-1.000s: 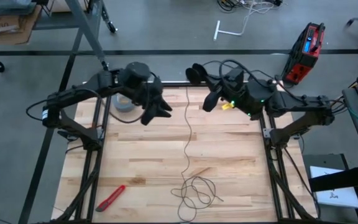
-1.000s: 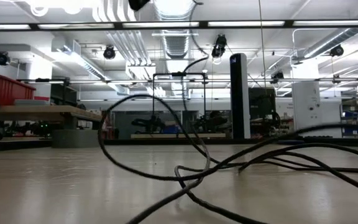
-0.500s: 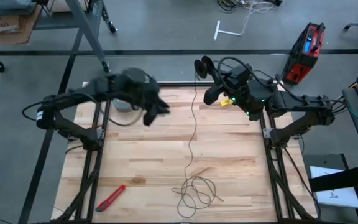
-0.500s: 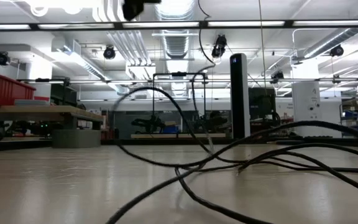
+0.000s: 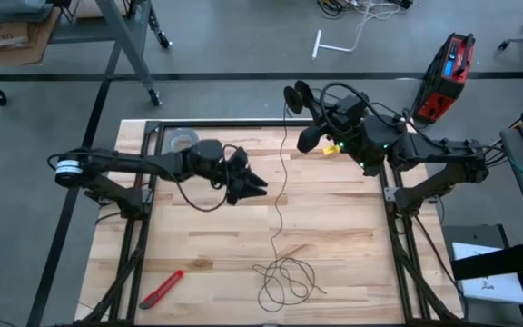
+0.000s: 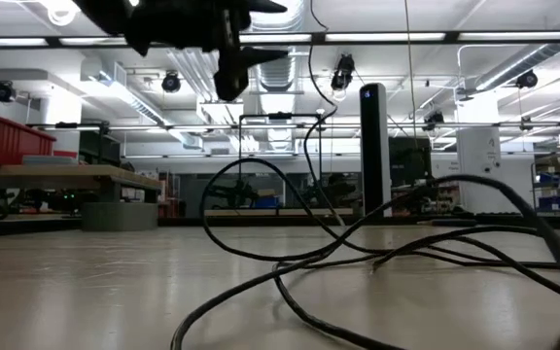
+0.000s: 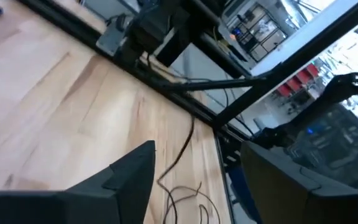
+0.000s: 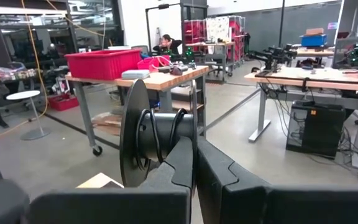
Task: Coil cords
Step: Coil the black wire on the black spool
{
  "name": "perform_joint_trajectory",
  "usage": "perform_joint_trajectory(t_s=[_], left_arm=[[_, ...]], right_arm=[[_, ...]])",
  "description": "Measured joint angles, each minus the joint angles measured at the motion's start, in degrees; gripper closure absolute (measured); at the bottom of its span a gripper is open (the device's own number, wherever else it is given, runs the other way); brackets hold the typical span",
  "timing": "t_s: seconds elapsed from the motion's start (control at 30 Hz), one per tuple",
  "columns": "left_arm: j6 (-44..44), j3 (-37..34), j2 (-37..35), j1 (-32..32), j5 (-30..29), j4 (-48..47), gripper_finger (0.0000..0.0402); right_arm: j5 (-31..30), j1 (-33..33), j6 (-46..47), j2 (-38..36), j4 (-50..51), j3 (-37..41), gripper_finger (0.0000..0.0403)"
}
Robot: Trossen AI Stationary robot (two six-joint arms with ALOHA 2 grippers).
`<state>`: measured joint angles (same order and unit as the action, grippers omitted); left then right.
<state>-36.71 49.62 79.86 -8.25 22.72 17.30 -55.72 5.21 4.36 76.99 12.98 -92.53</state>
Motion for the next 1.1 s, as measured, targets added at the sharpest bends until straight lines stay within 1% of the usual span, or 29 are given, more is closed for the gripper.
perform_joint_trajectory(t_s=[0.1,0.2,0.4,0.5,0.57,0.67,0.73,0.77,0.83,0.87,0.9,0.97,1.03,1.1], left_arm=[[-2.0,-1.58,1.53,0.74,-1.3,6.2,0.017],[-2.47,-0.23,3.1,1.1,-2.84,9.6,0.018],[-0.82,5.24,8.29,1.09,-3.16,7.8,0.0204],[-0.71,8.1,10.86,1.09,-2.69,5.31,0.0211],[-0.89,9.18,12.25,1.09,-2.65,3.02,0.0217],[-1.21,10.98,13.38,1.1,-2.34,2.01,0.0232],[-1.3,12.1,13.66,1.1,-2.18,1.7,0.0251],[-1.26,12.15,13.6,1.11,-2.15,1.14,0.0268],[-0.67,12.44,13.22,1.2,-2.21,0.78,0.032],[-0.28,12.46,12.64,1.27,-2.23,0.55,0.0356],[-0.14,12.46,11.76,1.33,-2.82,0.5,0.0378],[-0.22,12.57,9.67,1.37,-5.3,-0.56,0.0391],[-0.28,12.59,7.75,1.38,-6.09,-2.57,0.0398],[-0.88,12.98,6.26,1.37,-6.81,-6.98,0.0399]], right_arm=[[0.02,0.0,-0.07,0.0,0.12,0.0,0.0403],[0.02,0.0,-0.09,0.06,0.23,0.0,0.0403],[0.02,0.0,-0.11,0.11,0.28,0.0,0.0403],[0.06,0.0,0.04,0.13,0.15,0.0,0.0403],[0.05,0.0,0.04,0.13,0.06,0.0,0.0403],[0.17,0.0,0.04,0.13,0.1,0.0,0.0403],[0.18,0.04,0.02,0.13,0.25,0.0,0.0403],[0.2,0.04,0.0,0.13,0.26,0.0,0.0403],[0.17,0.15,-0.02,0.13,0.38,0.0,0.0403],[0.17,0.15,-0.03,0.13,0.39,0.0,0.0403],[0.19,0.15,-0.07,0.13,0.42,0.0,0.0403],[0.17,0.15,-0.09,0.13,0.52,0.0,0.0403],[0.16,0.15,-0.49,0.13,0.8,0.0,0.0403],[0.13,0.15,-0.47,0.13,1.66,0.0,0.0403]])
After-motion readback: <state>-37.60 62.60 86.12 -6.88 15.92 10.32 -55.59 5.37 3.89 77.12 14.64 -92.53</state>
